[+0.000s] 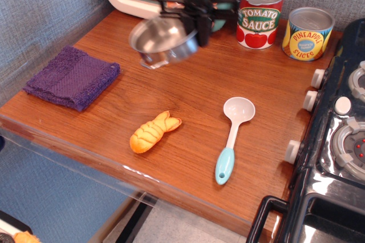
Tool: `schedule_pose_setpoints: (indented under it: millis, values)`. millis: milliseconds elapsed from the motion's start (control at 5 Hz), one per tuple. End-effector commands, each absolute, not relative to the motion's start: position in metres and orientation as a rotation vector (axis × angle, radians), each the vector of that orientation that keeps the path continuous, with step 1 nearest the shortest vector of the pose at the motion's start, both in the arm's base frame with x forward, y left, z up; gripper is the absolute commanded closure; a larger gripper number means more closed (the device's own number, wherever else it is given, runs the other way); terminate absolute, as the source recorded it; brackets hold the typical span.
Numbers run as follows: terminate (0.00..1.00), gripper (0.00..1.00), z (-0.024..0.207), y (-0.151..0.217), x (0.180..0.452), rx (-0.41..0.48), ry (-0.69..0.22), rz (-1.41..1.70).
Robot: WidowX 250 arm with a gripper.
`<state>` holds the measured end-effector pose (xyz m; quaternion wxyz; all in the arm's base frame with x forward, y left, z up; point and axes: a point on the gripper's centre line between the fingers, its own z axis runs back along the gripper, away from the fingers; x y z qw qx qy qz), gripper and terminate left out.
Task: Place the pot onto the purple towel
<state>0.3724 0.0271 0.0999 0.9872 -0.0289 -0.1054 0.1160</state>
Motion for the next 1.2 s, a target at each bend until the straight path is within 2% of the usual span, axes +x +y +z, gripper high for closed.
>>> schedule_pose_setpoints:
  millis: [0,200,400,1000]
  values:
    - [0.0,1.0,0.102,0.101,0.317,0.051,-0.239,0.374]
    - [0.0,1.0,0.095,0.137,0.309,0.065,-0.283,0.441]
    - [0.0,1.0,0.086,0.16,0.307,0.082,-0.272,0.497]
    - [0.0,1.0,0.059,0.154,0.329,0.082,-0.236,0.475]
